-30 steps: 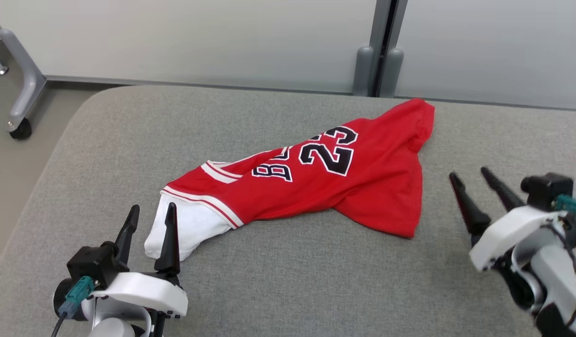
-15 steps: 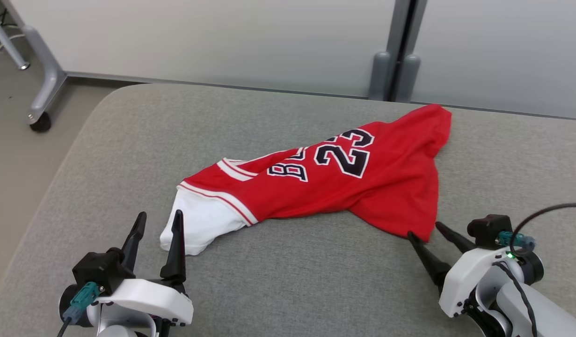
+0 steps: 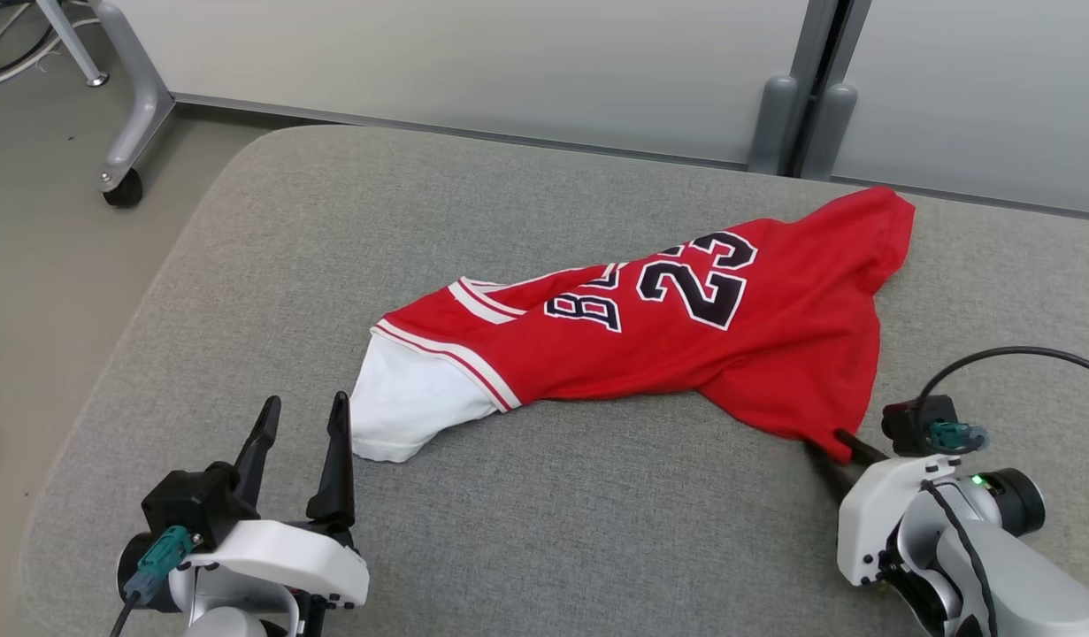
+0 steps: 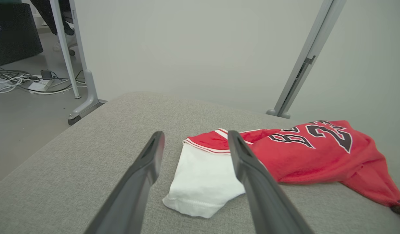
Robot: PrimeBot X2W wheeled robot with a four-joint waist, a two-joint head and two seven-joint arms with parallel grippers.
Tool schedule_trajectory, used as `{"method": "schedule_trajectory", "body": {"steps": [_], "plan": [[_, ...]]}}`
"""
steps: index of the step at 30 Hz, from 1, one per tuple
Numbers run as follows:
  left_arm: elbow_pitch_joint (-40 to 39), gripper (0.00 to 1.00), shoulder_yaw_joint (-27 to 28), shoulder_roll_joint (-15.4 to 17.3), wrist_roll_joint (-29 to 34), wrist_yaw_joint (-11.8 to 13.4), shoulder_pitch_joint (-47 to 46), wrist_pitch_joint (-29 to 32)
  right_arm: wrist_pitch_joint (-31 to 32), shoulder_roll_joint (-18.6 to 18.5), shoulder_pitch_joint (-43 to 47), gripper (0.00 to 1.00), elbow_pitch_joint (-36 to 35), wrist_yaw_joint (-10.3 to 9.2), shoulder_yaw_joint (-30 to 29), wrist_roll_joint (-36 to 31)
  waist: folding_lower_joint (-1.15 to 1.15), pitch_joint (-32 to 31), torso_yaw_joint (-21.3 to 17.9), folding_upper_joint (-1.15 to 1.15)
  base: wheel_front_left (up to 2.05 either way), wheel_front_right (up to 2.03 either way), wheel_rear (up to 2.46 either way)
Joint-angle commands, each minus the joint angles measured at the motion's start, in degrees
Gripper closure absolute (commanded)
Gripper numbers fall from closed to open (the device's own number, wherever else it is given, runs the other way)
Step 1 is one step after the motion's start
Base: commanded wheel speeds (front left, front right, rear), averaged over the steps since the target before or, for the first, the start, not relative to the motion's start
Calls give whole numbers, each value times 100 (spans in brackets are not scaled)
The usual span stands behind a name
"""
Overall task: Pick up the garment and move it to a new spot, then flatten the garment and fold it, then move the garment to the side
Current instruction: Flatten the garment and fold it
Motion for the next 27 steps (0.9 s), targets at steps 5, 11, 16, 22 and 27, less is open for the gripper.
{"method": "schedule_trajectory", "body": {"steps": [5, 11, 16, 22, 27], "plan": [[23, 0, 44, 50, -41, 22, -100, -43, -115, 7, -92, 100, 110, 2, 91, -140, 0, -67, -125, 0, 0, 0, 0], [25, 0, 80, 91, -57, 73, 45, -52, -54, -149, -89, 100, -487, 2, 141, 178, 0, -267, -426, 0, 0, 0, 0], [4, 0, 155, 132, -118, 124, 181, -73, 410, -679, 5, 100, -1500, 1, 364, 535, 0, -391, -789, 0, 0, 0, 0], [-80, 0, 194, 181, -161, 181, 280, -68, 1210, -1630, 191, 100, -2898, 1, 386, 1090, 0, -422, -1119, 0, 0, 0, 0], [-109, 0, 204, 210, -168, 208, 319, -69, 2035, -2367, 517, 100, -3843, 1, 299, 1566, 0, -408, -1272, 0, 0, 0, 0]]}}
